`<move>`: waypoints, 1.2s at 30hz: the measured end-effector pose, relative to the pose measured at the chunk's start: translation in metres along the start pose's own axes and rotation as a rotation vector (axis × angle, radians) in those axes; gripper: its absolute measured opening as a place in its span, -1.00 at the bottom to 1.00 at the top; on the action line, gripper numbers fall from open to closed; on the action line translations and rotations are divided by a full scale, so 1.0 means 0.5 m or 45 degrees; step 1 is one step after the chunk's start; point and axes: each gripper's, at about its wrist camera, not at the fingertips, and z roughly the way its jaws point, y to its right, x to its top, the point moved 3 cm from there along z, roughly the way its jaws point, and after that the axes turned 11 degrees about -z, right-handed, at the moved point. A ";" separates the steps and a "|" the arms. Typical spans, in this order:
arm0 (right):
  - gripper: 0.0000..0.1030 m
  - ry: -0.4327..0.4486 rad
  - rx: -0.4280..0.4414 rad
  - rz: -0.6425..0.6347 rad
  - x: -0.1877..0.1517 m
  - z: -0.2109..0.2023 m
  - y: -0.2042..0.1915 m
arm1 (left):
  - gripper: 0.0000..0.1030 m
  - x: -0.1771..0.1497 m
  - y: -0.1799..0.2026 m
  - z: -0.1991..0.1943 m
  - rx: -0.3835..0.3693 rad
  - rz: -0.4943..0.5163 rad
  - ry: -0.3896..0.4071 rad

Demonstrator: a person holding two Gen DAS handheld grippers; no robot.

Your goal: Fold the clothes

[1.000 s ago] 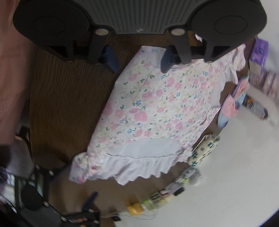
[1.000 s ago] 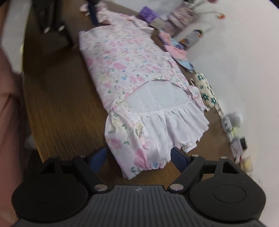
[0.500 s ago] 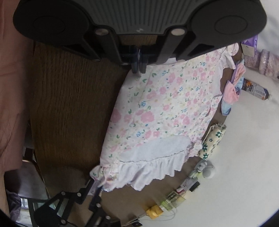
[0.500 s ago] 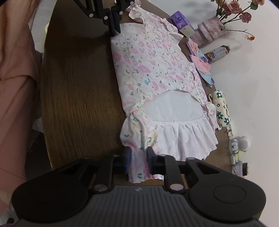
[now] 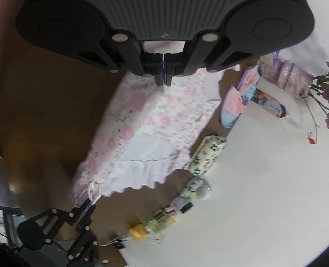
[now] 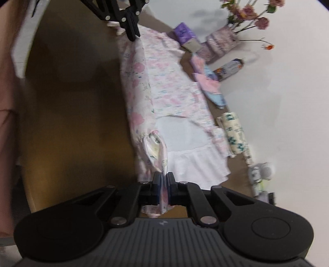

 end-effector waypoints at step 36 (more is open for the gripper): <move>0.18 0.112 -0.055 0.889 -0.169 0.210 0.192 | -0.15 -0.029 -0.204 0.130 -0.222 -0.942 0.148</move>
